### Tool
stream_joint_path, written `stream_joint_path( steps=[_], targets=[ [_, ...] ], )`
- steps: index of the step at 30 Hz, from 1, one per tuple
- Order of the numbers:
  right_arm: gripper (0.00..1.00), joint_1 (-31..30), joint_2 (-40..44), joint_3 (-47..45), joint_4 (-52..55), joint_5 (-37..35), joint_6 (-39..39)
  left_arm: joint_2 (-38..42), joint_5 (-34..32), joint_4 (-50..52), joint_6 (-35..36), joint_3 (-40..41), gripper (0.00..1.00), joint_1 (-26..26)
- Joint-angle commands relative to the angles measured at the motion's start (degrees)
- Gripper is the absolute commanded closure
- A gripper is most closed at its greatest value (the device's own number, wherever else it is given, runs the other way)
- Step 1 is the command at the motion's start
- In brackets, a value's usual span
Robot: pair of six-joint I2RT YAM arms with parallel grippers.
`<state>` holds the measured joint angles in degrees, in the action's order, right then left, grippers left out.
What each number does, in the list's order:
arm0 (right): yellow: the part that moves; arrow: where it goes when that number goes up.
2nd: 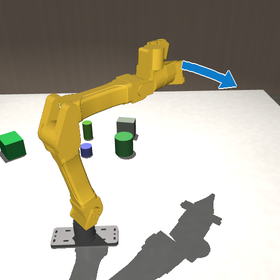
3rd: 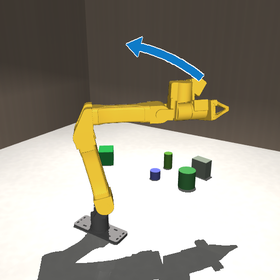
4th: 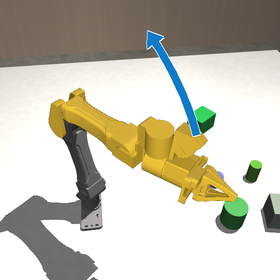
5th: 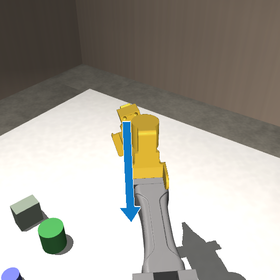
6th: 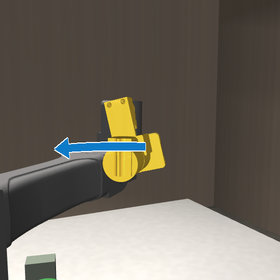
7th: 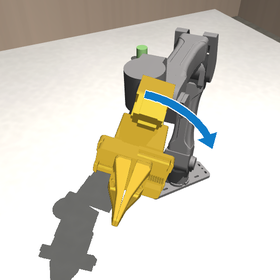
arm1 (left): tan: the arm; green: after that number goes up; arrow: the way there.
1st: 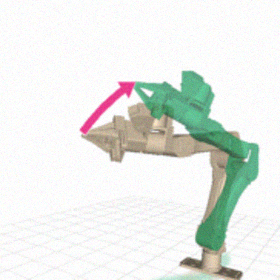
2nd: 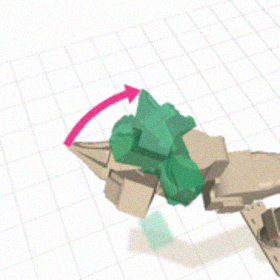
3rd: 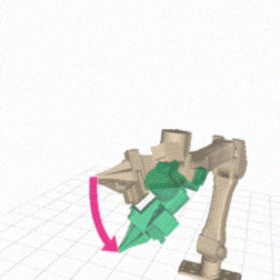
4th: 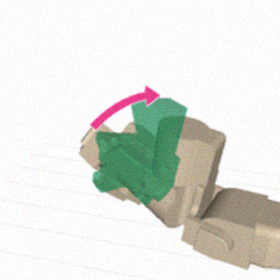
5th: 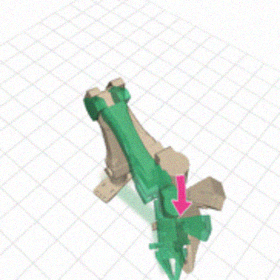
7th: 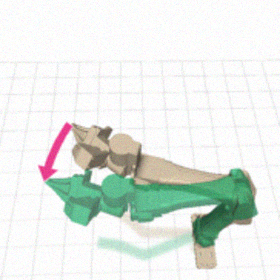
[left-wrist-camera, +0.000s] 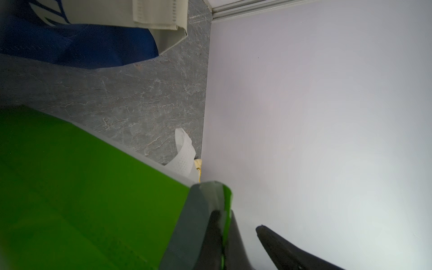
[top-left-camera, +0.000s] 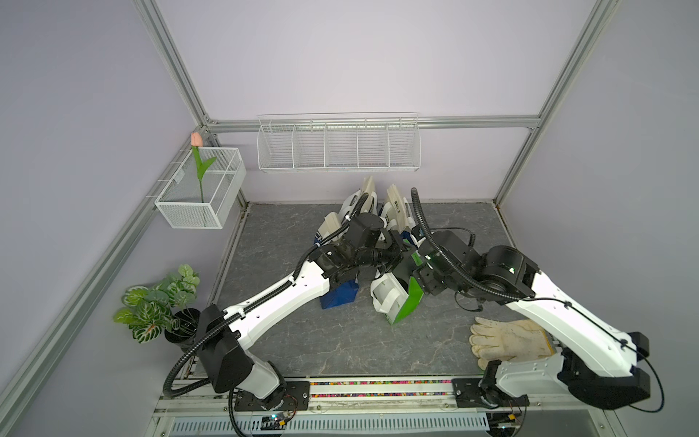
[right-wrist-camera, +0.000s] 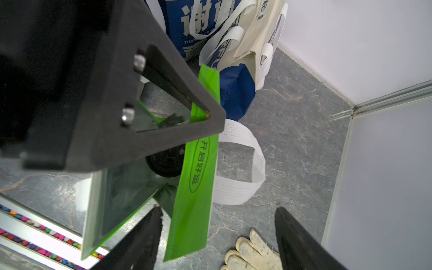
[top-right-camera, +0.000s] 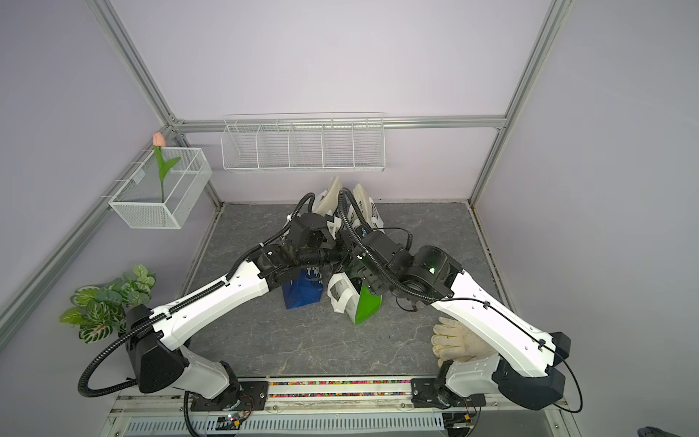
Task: Open the takeout bag
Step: Open the takeout bag at the center of the board, then pick up the takeout bag at the center of the board.
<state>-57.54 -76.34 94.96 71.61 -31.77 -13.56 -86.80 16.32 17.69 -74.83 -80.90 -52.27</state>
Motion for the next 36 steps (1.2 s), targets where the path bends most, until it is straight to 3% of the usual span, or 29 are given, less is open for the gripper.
stream_joint_path(
  steps=[1,4,11,17,19,24,27,32,36],
  targets=[
    [0.29,0.3,-1.6,1.1,0.7,1.9,-1.9,0.0,0.1,-2.0,-0.2,-3.1,1.0,-0.3],
    [0.45,2.7,-2.5,1.2,0.8,1.6,-3.5,0.2,0.0,-1.3,0.4,-3.2,1.0,-0.3],
    [0.56,4.8,-3.4,1.4,-1.0,2.3,-3.3,0.1,0.3,-0.5,1.2,-3.5,1.0,-0.3],
    [0.93,6.6,-3.8,1.7,-1.7,4.6,-3.8,-0.2,0.7,0.6,2.9,-3.5,1.0,-0.4],
    [0.93,7.7,-2.8,0.8,-2.8,6.9,-4.1,-0.3,1.2,1.0,4.0,-3.7,0.87,-0.4],
    [0.93,14.9,1.6,-3.0,-6.7,19.3,-5.6,0.7,-2.9,10.9,11.9,-7.8,0.69,-0.3],
    [0.93,19.5,3.6,-4.1,-7.0,22.2,-6.0,3.3,-5.0,12.0,16.9,-8.1,0.58,-0.3],
    [0.93,28.5,3.8,-2.3,-5.0,22.5,-5.6,6.3,-4.4,15.3,23.3,-9.1,0.53,-0.2],
    [0.93,36.4,3.1,-0.8,-5.8,25.5,-5.6,10.1,-2.8,11.9,24.4,-2.9,0.56,0.0]
  ],
)
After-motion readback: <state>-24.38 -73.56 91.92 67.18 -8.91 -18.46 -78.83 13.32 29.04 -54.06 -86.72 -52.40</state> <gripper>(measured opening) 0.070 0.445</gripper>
